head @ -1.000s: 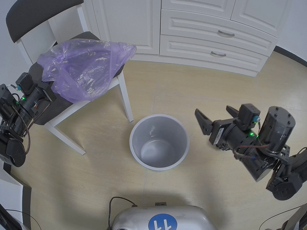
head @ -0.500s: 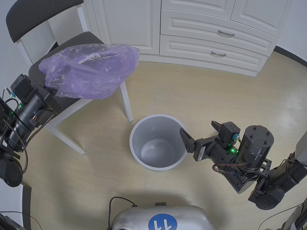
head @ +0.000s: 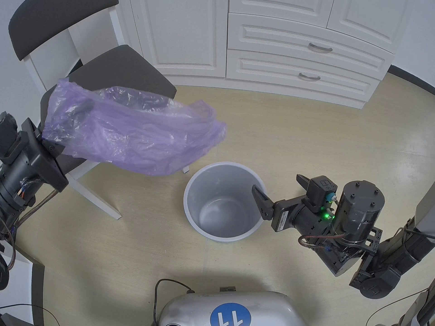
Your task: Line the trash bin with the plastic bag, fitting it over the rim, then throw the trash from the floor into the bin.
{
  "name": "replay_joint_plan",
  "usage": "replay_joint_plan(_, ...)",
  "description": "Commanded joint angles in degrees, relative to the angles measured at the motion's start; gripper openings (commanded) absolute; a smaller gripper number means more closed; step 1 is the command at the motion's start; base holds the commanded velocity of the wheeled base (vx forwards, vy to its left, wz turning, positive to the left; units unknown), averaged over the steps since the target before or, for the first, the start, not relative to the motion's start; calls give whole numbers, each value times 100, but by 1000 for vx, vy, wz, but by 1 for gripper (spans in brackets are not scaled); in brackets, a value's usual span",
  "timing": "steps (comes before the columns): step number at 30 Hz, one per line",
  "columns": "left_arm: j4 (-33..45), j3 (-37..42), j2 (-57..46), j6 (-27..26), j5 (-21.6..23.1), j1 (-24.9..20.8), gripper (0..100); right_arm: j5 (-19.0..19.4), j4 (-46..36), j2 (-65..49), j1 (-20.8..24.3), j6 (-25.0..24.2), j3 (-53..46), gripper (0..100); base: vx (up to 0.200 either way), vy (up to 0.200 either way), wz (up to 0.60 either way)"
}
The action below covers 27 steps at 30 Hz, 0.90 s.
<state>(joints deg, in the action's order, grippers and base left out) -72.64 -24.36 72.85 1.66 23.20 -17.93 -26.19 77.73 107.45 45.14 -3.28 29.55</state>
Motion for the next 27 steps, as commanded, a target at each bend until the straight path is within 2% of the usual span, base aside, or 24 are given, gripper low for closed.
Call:
replay_joint_plan(1,31,19,-359,10,0,-149,0,8,-3,-22,65,-15,-11,100,0,0,0)
replay_joint_plan(4,31,19,-386,45,-52,-378,0,17,-65,31,329,-120,-55,100,0,0,0)
replay_joint_plan(11,49,19,-271,45,-52,-395,0,35,-74,285,900,-305,-266,100,0,0,0)
replay_joint_plan(17,49,-34,194,45,-79,-395,0,87,-65,294,944,-314,-309,100,0,0,0)
replay_joint_plan(21,31,-131,572,36,-351,-466,0,87,-56,215,953,-314,-345,100,0,0,0)
replay_joint_plan(23,22,-307,906,45,-773,-615,0,131,-82,127,988,-314,-380,100,0,0,0)
replay_joint_plan(27,-22,-430,1135,54,-1063,-729,0,149,-74,189,1102,-322,-415,100,0,0,0)
